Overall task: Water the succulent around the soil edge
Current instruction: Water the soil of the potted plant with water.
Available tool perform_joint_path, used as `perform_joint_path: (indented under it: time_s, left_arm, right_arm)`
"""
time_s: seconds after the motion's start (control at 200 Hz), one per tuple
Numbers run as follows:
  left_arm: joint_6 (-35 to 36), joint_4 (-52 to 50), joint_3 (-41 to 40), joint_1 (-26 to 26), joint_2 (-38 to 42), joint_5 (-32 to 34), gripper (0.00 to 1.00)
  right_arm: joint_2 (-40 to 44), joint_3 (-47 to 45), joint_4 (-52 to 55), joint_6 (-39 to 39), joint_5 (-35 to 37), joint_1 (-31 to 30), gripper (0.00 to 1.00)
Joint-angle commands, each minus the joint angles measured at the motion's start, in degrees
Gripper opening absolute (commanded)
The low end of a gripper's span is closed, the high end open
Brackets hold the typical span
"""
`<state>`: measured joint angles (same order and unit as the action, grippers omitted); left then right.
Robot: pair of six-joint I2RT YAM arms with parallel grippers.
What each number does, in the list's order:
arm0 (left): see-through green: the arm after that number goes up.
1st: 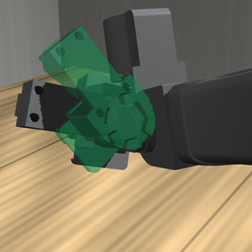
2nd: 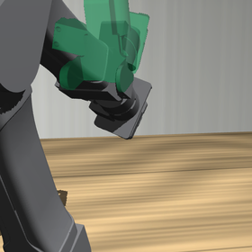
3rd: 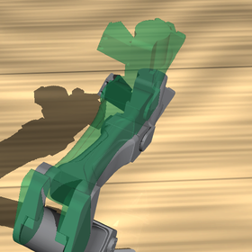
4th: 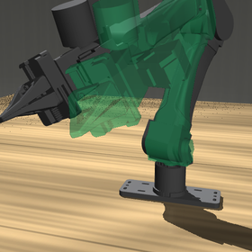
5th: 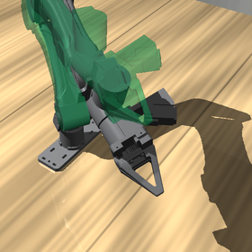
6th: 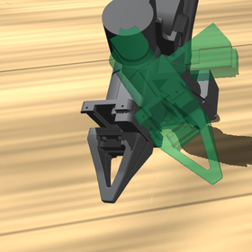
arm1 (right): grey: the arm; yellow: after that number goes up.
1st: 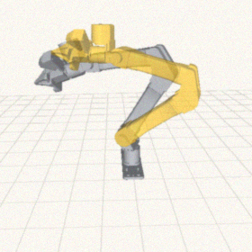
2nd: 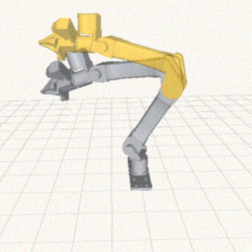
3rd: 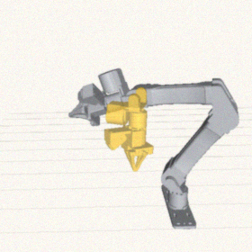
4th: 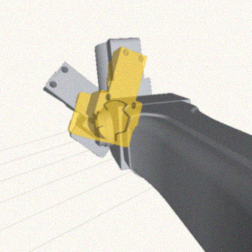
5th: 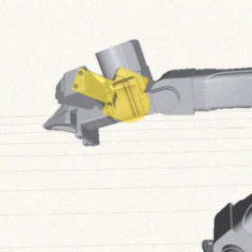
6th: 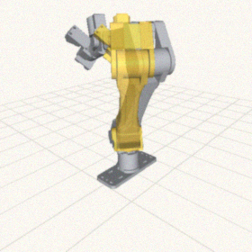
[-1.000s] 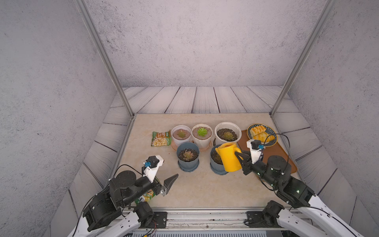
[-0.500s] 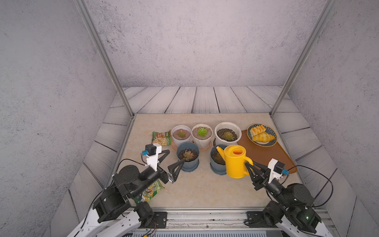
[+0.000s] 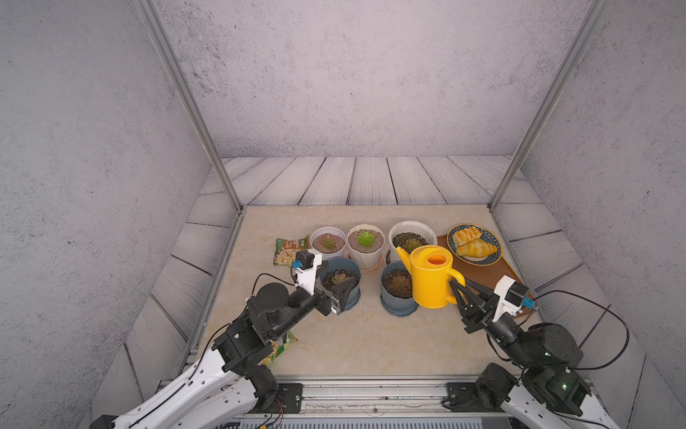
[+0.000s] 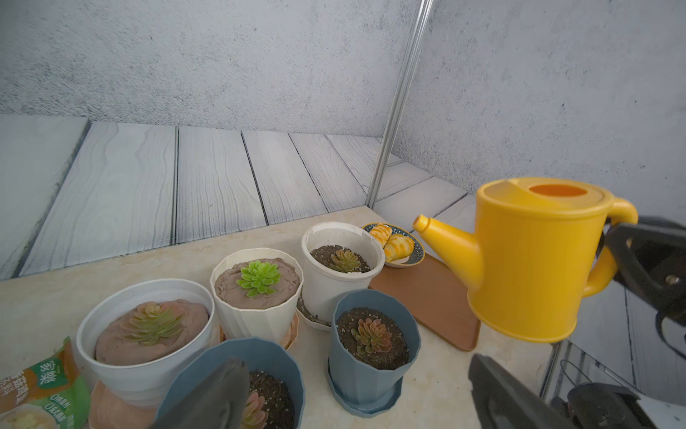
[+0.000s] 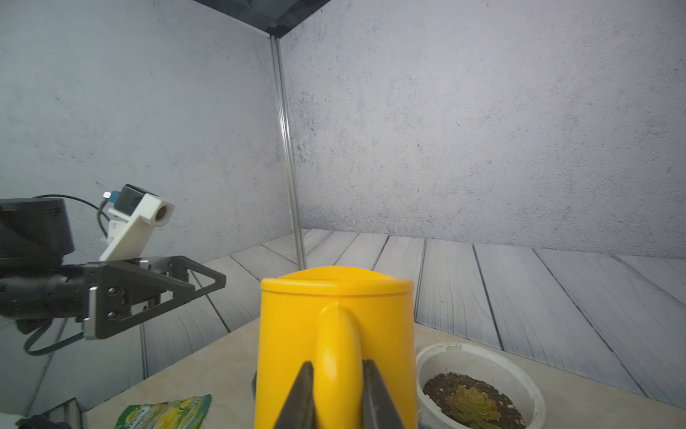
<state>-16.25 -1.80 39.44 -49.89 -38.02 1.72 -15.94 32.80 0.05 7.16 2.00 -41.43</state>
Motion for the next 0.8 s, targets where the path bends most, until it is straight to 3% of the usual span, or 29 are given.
perform_joint_path:
  time_s: [0.0,0.175,0.5,0.595,0.796]
  left_arm:
    - [3.5,4.4,-2.5,0.4,0.0,-2.0,0.98]
    - [4.5,7.9,-8.5,0.4,0.4,-4.2,0.98]
    - [5.3,10.0,-14.0,0.4,-1.0,-4.5,0.98]
    - [3.1,13.9,-15.8,0.4,-1.6,-4.3,0.98]
    - [1.5,10.6,-13.5,0.5,-3.1,-5.8,0.98]
  right_arm:
    - [-8.5,5.6,-0.5,-5.1,6.0,0.2,0.0]
    - [-21.6,15.3,4.1,-7.5,7.8,2.1,0.0]
    - [-38.9,27.6,12.0,-5.7,-4.5,15.8,0.0]
    - [-43.8,31.3,15.8,-5.7,-7.4,18.0,0.0]
    - [-50.5,35.7,18.9,-6.3,-8.8,18.8,0.0]
